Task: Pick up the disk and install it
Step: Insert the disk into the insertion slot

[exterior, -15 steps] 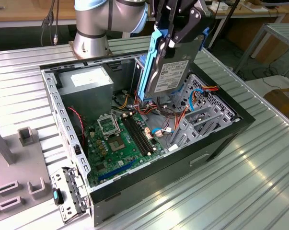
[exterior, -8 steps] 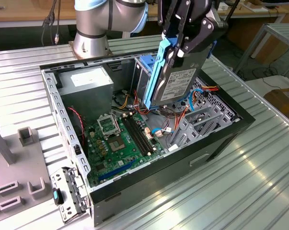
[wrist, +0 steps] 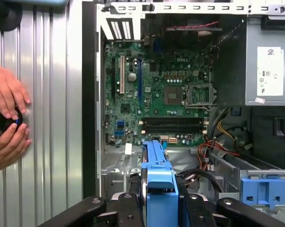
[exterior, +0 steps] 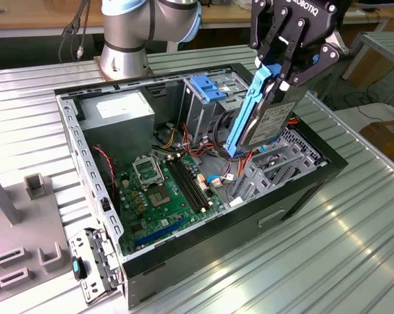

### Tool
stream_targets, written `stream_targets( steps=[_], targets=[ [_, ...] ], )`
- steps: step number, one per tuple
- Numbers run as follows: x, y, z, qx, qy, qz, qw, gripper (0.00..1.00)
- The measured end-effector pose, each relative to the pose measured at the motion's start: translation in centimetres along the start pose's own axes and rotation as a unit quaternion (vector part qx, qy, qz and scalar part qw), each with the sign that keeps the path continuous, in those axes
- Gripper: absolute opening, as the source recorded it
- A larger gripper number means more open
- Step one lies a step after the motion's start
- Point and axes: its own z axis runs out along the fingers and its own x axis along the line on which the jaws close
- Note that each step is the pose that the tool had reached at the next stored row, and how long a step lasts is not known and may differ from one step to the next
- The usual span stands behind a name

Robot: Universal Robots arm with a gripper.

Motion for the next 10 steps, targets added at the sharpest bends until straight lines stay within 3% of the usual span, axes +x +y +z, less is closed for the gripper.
stream_targets(
  steps=[3, 6, 10],
  targets=[
    [0.1, -1.07, 0.12, 0.0, 0.0, 0.0, 1.0, 0.37],
    [0.47, -1.62, 0.26, 0.0, 0.0004, 0.0, 1.0, 0.37],
    [0.69, -1.42, 0.36, 0.0, 0.0024, 0.0, 1.0, 0.37]
  ],
)
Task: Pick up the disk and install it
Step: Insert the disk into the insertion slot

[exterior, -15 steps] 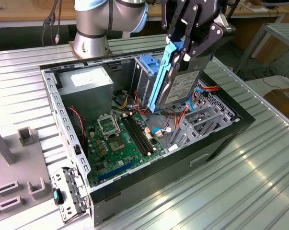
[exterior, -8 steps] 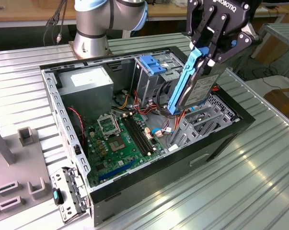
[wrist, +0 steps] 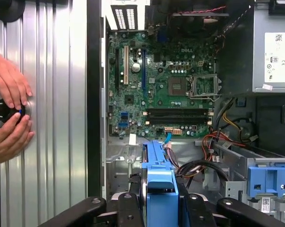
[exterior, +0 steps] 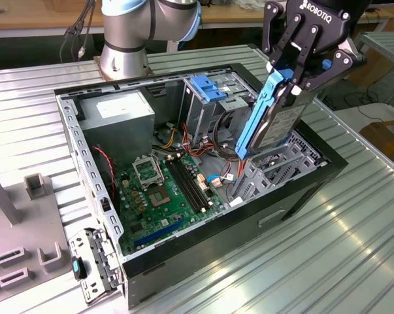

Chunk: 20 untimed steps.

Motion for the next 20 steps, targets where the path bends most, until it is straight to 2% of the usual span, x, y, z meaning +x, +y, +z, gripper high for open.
stream_targets(
  steps=[2, 4, 6, 7, 9, 10, 13, 14, 15, 20],
  targets=[
    [-0.01, 0.59, 0.01, 0.0, -0.0001, 0.0, 1.0, 0.37],
    [0.37, 0.61, 0.02, 0.0, -0.0001, 0.0, 1.0, 0.37],
    [1.05, 0.59, 0.04, 0.0, -0.0001, 0.0, 1.0, 0.37],
    [1.07, 0.53, 0.06, 0.0, -0.0001, 0.0, 1.0, 0.37],
    [1.08, -0.16, 0.1, 0.0, 0.0, 0.0, 1.0, 0.37],
    [1.09, -1.11, 0.18, 0.0, 0.0, 0.0, 1.0, 0.37],
    [1.1, -2.51, 0.47, 0.0, 0.0012, -0.002, 1.0, 0.37],
    [0.82, -2.95, 0.56, 0.0, 0.0015, -0.003, 1.0, 0.37],
    [0.28, -3.08, 0.6, 0.0, 0.0015, -0.006, 1.0, 0.37],
    [0.38, -3.46, 0.89, 0.0, 0.0027, -0.004, 1.0, 0.37]
  ],
)
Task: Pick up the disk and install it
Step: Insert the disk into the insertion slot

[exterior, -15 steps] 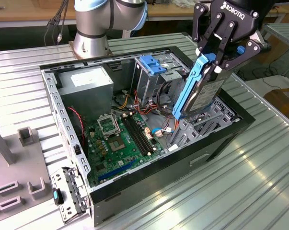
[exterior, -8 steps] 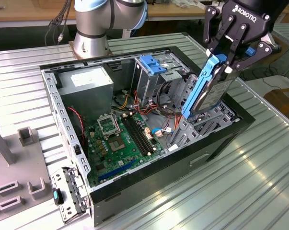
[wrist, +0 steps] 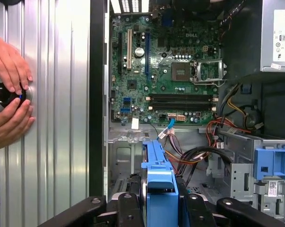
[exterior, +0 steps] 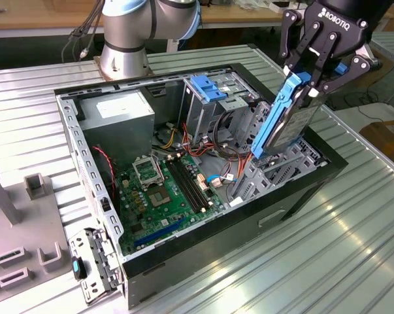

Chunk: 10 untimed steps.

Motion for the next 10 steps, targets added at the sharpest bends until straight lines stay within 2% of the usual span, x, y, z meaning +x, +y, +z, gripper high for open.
stream_targets(
  steps=[2, 4, 10],
  targets=[
    [0.22, -0.03, 0.19, 0.0, 0.0008, 0.005, 1.0, 0.37],
    [0.28, -0.07, 0.37, -0.0001, 0.0036, 0.008, 1.0, 0.37],
    [0.29, -0.22, 0.9, -0.0001, 0.0045, 0.009, 1.0, 0.37]
  ],
)
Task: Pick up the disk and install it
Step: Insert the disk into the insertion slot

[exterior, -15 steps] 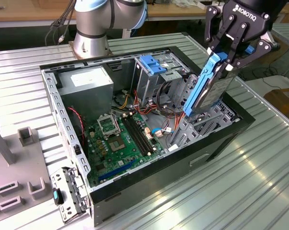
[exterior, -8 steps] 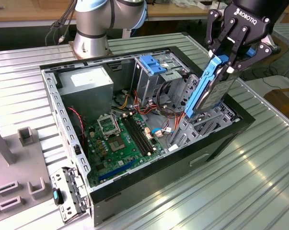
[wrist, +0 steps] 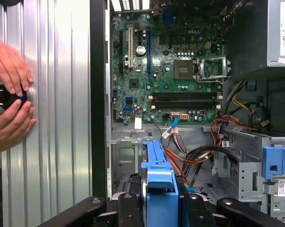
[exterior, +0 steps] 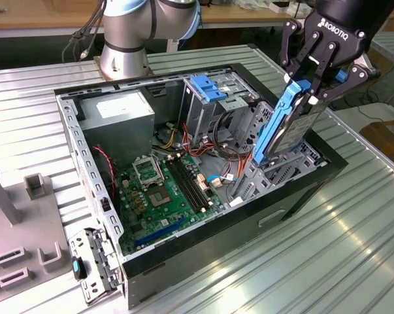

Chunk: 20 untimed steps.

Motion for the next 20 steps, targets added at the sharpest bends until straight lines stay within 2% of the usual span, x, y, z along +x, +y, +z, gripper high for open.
stream_targets(
  steps=[7, 17, 20],
  targets=[
    [0.1, -0.29, 0.68, -0.0002, 0.0004, 0.016, 0.9999, 0.37],
    [0.22, -0.3, 1.61, -0.0002, 0.0004, 0.016, 0.9999, 0.37],
    [0.22, -0.29, 2.12, -0.0005, 0.0004, 0.016, 0.9999, 0.37]
  ],
)
